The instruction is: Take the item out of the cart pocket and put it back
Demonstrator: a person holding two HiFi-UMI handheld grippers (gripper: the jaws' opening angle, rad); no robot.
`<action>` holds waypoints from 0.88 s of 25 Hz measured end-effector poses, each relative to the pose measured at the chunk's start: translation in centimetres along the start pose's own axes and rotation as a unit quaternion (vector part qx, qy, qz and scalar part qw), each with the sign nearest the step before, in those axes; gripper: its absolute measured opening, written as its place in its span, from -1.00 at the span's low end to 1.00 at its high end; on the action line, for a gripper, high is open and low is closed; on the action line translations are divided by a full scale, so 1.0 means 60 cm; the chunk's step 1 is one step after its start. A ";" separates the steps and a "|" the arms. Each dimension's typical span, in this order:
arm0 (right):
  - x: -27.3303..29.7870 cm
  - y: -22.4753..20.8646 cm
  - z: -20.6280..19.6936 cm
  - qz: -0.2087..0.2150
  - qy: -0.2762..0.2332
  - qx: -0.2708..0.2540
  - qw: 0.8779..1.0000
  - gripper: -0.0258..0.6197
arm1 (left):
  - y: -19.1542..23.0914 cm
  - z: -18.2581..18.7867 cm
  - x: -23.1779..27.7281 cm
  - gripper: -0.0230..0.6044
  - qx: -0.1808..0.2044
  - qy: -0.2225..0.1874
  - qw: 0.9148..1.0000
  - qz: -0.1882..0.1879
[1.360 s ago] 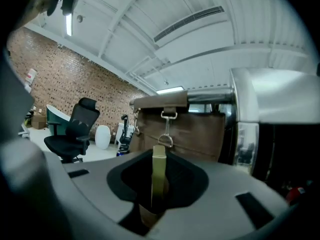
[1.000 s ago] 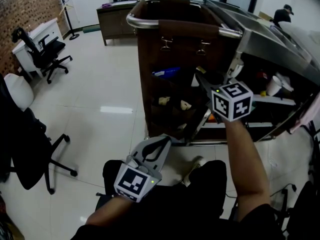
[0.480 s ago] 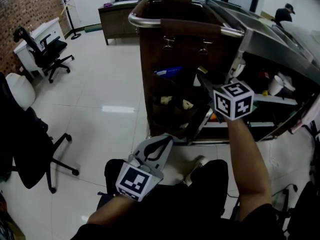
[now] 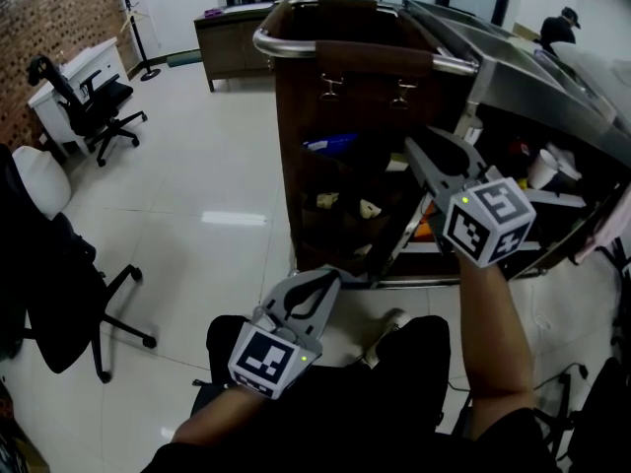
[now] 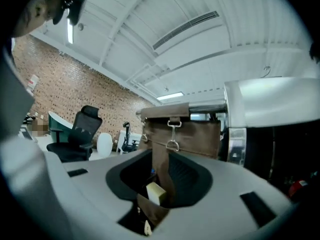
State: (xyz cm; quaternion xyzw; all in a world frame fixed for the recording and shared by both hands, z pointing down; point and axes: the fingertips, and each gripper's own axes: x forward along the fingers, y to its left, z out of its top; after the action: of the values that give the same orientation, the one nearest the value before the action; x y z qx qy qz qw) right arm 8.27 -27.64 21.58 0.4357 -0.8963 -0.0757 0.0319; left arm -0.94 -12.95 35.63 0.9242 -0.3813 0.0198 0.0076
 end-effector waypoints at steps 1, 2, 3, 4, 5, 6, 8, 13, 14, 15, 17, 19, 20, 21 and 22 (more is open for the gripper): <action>-0.014 0.012 0.006 0.006 -0.009 0.005 1.000 -0.58 | 0.000 0.000 0.000 -0.93 0.000 0.000 1.000 0.000; -0.030 0.024 0.009 0.011 -0.017 0.010 1.000 -0.70 | 0.000 0.000 -0.001 -0.93 0.001 0.001 1.000 0.000; -0.047 0.035 0.009 0.013 -0.023 0.016 1.000 -0.88 | 0.000 0.000 -0.002 -0.93 0.000 0.000 1.000 0.001; -0.063 0.046 0.006 0.015 -0.028 0.022 0.999 -0.90 | 0.001 0.000 -0.003 -0.93 0.000 0.000 1.000 0.002; -0.079 0.057 0.000 0.016 -0.030 0.028 0.999 -0.91 | 0.002 0.001 -0.003 -0.93 0.000 0.000 1.000 0.002; -0.094 0.067 -0.007 0.017 -0.032 0.035 0.999 -0.91 | 0.003 0.001 -0.004 -0.93 0.000 0.000 1.000 0.003; -0.122 0.087 -0.023 0.020 -0.036 0.058 0.997 -0.91 | 0.004 0.002 -0.004 -0.93 -0.001 -0.001 1.000 0.004; -0.173 0.144 -0.085 0.017 -0.025 0.099 0.995 -0.91 | 0.007 0.007 -0.001 -0.93 -0.001 -0.008 1.000 0.006; -0.175 0.155 -0.105 0.020 -0.014 0.107 0.994 -0.91 | 0.007 0.008 0.001 -0.93 -0.001 -0.008 1.000 0.006; -0.175 0.165 -0.127 0.025 -0.001 0.114 0.993 -0.91 | 0.007 0.008 0.002 -0.93 -0.001 -0.009 1.000 0.006; -0.173 0.182 -0.169 0.034 0.024 0.125 0.991 -0.91 | 0.006 0.007 0.005 -0.93 -0.001 -0.010 1.000 0.007; -0.174 0.196 -0.200 0.040 0.045 0.132 0.989 -0.91 | 0.005 0.005 0.007 -0.93 0.007 -0.007 1.000 0.008; -0.174 0.201 -0.211 0.042 0.053 0.133 0.989 -0.91 | 0.005 0.003 0.007 -0.93 0.015 -0.004 1.000 0.008; -0.175 0.207 -0.220 0.044 0.060 0.134 0.988 -0.91 | 0.003 0.002 0.007 -0.93 0.021 -0.002 1.000 0.008; -0.177 0.212 -0.225 0.046 0.064 0.134 0.988 -0.91 | 0.002 0.001 0.007 -0.93 0.024 0.000 1.000 0.008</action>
State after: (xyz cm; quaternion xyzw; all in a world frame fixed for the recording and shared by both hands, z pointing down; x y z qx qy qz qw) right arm 6.62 -13.04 37.04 0.3982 -0.9136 0.0748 0.0341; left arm -0.71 -13.32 35.56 0.9211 -0.3879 0.0289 -0.0147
